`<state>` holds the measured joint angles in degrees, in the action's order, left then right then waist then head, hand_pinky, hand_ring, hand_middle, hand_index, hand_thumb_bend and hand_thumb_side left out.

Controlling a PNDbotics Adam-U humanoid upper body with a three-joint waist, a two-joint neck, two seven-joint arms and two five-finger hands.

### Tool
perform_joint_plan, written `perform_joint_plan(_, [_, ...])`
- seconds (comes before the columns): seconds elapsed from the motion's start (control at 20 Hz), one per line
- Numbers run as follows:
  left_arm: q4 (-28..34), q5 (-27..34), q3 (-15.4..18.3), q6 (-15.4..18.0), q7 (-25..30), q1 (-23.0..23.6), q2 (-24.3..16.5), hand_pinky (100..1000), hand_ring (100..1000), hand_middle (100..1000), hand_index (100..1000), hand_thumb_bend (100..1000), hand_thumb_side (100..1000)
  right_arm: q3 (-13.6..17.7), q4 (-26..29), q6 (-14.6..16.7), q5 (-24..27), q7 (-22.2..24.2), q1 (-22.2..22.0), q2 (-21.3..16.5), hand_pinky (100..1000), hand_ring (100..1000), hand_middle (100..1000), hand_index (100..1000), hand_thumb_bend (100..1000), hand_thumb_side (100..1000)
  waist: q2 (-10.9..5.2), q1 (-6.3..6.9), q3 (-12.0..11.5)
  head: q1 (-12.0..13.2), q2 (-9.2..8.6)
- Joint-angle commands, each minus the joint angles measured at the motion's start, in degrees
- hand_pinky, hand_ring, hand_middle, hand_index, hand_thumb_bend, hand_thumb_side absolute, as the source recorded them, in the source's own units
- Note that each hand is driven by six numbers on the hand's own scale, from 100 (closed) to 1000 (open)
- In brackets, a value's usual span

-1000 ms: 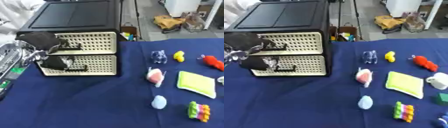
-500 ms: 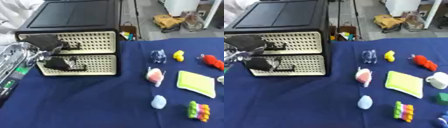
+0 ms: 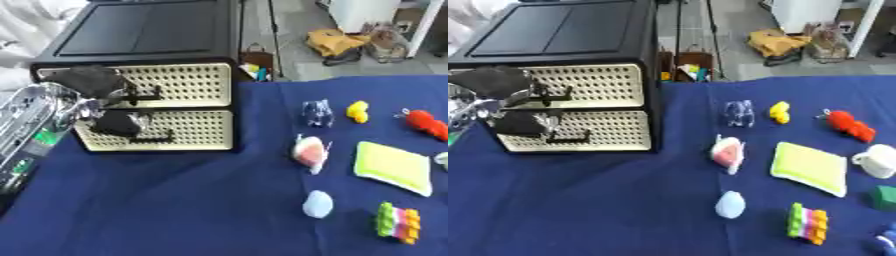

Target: Pick up objects from table and place into drawer.

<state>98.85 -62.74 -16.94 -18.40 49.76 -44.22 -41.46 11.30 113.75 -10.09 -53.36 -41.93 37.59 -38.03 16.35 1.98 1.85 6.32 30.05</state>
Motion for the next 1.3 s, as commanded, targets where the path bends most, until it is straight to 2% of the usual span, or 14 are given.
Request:
perform_joint_plan(0.05, [-0.6, -1.0, 0.4, -1.6, -0.1, -0.7, -0.7, 100, 100, 100, 670, 100, 796, 0.3, 0.8, -0.1, 0.5, -0.3, 0.8, -0.9, 578, 642, 614, 681, 100, 1000, -0.73, -0.24, 0.1, 0.1, -0.82])
perform_joint_plan(0.75, [3.9, -5.0, -0.2, 0.6, 0.9, 0.7, -1.2, 100, 100, 100, 671, 100, 799, 0.6, 0.8, -0.1, 0.5, -1.0, 0.8, -0.7, 577, 641, 614, 679, 100, 1000, -1.38, -0.45, -0.5, -0.3, -0.41])
perform_joint_plan(1.3, [7.0, -5.8, -0.3, 1.1, 2.1, 1.2, -1.3, 100, 100, 100, 672, 100, 802, 0.7, 0.8, -0.1, 0.4, -1.3, 0.7, -0.6, 577, 641, 613, 679, 100, 1000, -1.95, -0.74, -1.2, -0.7, -0.02])
